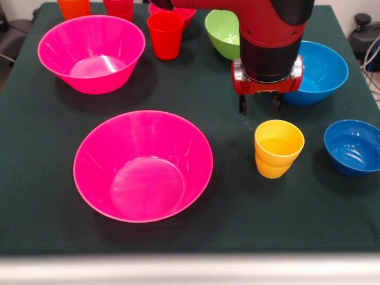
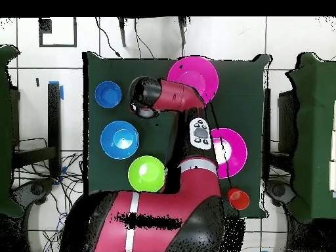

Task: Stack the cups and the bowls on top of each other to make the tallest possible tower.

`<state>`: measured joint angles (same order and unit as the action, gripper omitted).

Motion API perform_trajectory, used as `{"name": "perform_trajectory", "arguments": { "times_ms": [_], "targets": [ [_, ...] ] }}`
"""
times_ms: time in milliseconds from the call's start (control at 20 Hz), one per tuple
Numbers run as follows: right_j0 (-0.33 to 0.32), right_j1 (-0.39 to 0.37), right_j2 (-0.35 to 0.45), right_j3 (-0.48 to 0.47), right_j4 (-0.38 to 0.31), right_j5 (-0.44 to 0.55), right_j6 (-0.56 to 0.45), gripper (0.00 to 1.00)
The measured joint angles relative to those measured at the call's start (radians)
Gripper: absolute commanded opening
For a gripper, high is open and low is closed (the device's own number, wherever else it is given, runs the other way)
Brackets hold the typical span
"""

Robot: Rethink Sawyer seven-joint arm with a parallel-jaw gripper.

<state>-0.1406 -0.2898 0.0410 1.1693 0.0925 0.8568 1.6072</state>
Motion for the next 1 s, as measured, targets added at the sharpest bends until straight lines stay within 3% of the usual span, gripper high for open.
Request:
{"name": "perform_trajectory", "arguments": {
  "times_ms": [1000],
  "targets": [
    [0.000, 0.002, 0.006, -0.042, 0.001, 0.055, 0.000, 1.00]
  ]
}}
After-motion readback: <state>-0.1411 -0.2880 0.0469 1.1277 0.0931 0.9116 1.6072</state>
